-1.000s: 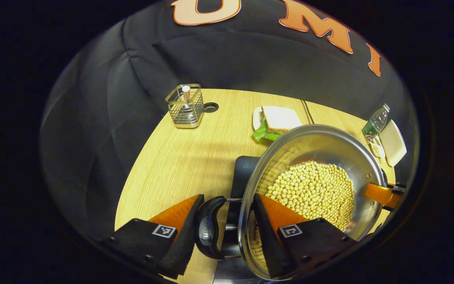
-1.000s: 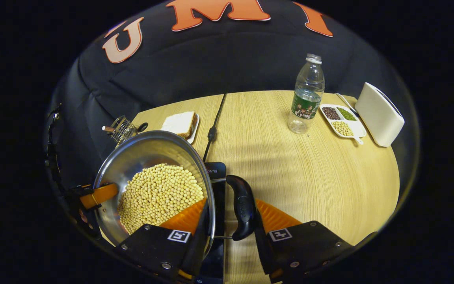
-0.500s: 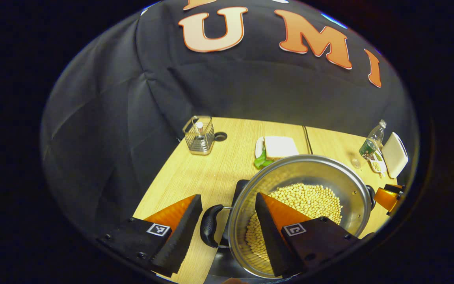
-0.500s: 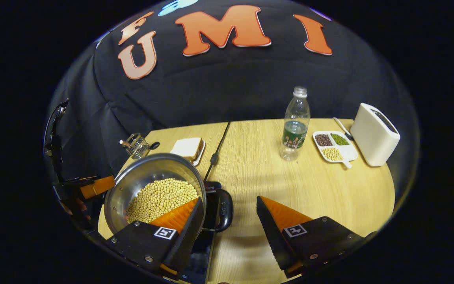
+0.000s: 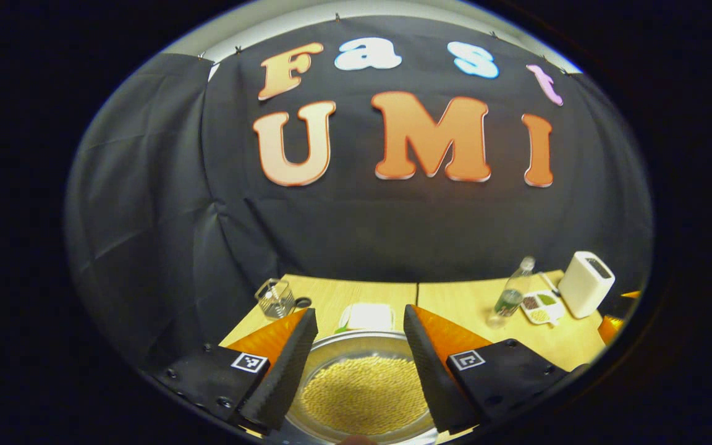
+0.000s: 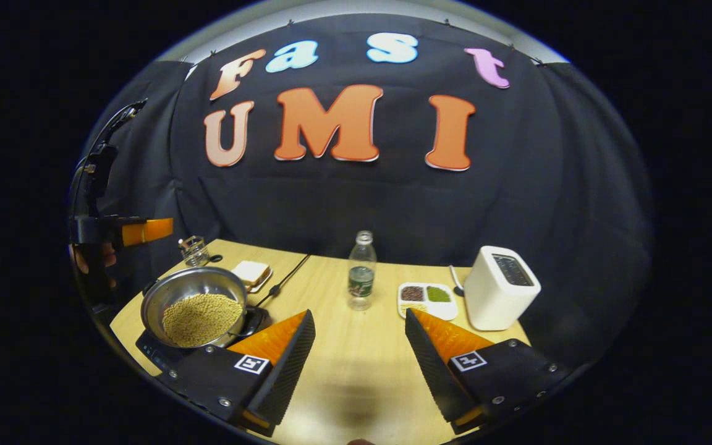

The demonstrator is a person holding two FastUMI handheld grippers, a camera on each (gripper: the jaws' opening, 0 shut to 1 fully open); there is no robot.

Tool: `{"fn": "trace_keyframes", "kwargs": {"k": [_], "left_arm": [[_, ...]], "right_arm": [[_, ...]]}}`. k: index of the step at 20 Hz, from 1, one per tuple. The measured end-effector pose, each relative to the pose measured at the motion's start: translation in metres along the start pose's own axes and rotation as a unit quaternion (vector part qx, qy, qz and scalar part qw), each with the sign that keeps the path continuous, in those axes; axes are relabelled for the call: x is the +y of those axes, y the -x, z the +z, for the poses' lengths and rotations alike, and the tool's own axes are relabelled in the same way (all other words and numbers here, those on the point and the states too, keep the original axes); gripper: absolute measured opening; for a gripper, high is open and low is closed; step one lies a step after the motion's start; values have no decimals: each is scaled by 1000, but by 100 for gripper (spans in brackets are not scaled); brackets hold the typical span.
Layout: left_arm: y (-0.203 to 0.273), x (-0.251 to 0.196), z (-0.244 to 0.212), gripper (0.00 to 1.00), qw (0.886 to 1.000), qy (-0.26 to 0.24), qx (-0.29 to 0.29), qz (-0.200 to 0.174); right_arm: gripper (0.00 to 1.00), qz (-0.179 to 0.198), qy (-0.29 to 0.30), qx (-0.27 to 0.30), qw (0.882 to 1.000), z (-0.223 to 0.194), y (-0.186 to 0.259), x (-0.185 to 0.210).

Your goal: First push the handle of the pot to place it horizontally, then grasp the pot with both hands and set it on the induction cooktop.

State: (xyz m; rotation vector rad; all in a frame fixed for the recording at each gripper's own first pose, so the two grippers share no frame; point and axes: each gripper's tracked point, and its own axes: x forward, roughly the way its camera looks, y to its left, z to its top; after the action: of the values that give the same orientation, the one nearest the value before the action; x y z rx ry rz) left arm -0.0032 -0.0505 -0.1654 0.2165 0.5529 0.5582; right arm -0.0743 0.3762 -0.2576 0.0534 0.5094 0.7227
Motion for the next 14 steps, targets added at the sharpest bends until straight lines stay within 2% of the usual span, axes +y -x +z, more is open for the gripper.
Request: {"fn": "trace_keyframes", "kwargs": {"k": [4, 5, 8, 9, 10, 11, 12, 13, 14], "left_arm": [[29, -35, 60, 89, 997, 22, -71, -18], [39, -39, 74, 92, 996, 25, -86, -24], [62, -51, 118, 89, 990, 33, -131, -41], [70, -54, 134, 93, 988, 36, -145, -48], [78, -56, 148, 91, 985, 40, -160, -52], [83, -58, 161, 93, 982, 43, -174, -58], [89, -59, 174, 89, 979, 45, -187, -62], [97, -60, 187, 92, 977, 46, -199, -67], [106, -62, 200, 90, 973, 49, -212, -71]], "right_arm": [[92, -51, -20, -52, 997, 44, 43, -101], [92, -65, -17, -68, 995, 59, 57, -126], [92, -102, 1, -115, 988, 103, 104, -190], [92, -109, 4, -131, 985, 118, 121, -206], [91, -116, 11, -144, 983, 133, 137, -220], [92, -125, 20, -155, 980, 145, 150, -233], [93, -134, 27, -164, 977, 155, 162, -243], [93, -140, 33, -173, 974, 167, 172, -250], [93, -144, 36, -182, 972, 179, 182, -254]]}}
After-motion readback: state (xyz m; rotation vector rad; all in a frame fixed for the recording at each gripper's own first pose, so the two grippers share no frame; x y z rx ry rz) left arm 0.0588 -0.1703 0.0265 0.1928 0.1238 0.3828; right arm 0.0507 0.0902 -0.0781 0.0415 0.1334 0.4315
